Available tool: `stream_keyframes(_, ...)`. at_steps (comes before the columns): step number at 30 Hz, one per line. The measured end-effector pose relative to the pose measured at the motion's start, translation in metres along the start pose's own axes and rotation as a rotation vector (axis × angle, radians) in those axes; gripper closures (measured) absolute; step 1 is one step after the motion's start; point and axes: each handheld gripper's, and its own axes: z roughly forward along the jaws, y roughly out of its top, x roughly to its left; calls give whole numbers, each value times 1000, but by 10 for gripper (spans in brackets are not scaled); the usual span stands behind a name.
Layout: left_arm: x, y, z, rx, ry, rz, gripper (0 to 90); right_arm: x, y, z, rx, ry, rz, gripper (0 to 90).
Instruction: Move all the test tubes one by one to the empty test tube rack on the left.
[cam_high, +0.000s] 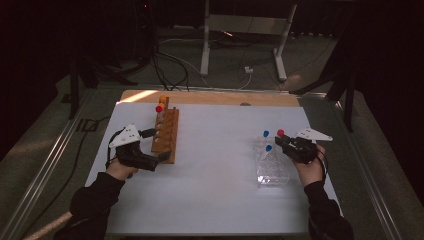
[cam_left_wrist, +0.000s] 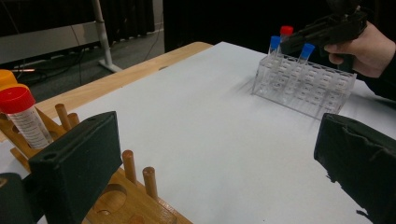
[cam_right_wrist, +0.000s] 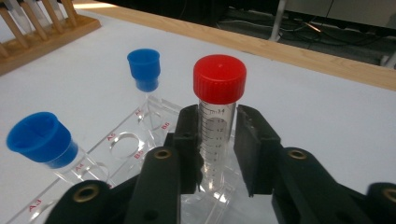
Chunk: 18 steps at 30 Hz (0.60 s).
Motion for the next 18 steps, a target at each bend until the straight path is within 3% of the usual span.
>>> stream_keyframes(9, 1, 0, 0, 0, -5, -6, 16, 1, 9, -8, -19, 1, -9, 750)
stream_keyframes(18, 0, 3, -1, 0, -11, -7, 16, 4, 39, -36, -79, 10, -45, 751)
